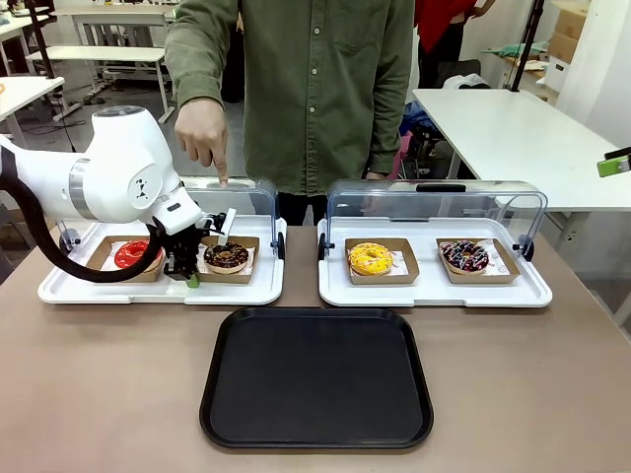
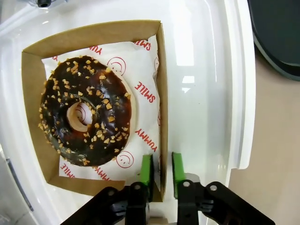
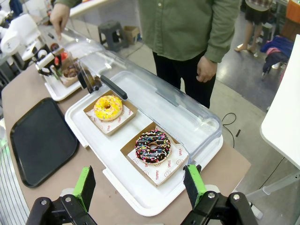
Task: Move the second donut from the left to the tray.
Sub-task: Pick up the Paper togo box containing the Donut indicated by the person and place it on the Handle tray.
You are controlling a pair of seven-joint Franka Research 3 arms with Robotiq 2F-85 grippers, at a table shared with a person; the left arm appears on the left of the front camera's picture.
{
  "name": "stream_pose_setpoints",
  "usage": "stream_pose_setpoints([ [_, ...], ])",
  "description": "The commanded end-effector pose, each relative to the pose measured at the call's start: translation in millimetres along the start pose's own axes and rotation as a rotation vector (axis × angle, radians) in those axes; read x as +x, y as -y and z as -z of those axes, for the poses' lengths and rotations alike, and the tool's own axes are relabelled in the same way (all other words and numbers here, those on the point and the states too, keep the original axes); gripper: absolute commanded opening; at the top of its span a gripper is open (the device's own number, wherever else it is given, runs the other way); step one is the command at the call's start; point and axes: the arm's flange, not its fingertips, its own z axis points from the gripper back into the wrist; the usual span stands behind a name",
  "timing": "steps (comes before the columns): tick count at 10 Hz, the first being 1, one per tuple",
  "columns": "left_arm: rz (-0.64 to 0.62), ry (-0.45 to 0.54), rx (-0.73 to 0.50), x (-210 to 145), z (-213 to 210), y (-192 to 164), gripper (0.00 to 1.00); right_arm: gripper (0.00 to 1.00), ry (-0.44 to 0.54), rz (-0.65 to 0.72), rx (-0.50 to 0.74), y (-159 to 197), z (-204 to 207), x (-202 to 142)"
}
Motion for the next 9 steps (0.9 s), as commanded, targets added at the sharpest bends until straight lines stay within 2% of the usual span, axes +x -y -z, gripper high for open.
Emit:
stream_pose_setpoints([
  [1,0.001,-0.014,-0.028,1.2,-5.8,2.3,0.00,1.00,0.012,0.009,-0.001,-3.8,1.0,1.3],
  [5,0.037,-0.033,-0.043,-1.3,-0.6,-4.4,0.00,1.00,0.012,0.009,-0.001,-3.8,1.0,1.3],
  [6,-0.007,0.044,-0.110,-6.8,3.2,-22.4,0.00,1.00,0.012,0.009,-0.001,-3.8,1.0,1.3],
  [7,0.012,-0.009,-0.030,1.0,-1.8,-0.1,0.00,1.00,0.012,0.009,-0.001,-3.8,1.0,1.3],
  [9,0.012,-0.009,-0.030,1.0,-1.8,-0.1,0.00,1.00,0.012,0.009,-0.001,-3.8,1.0,1.3],
])
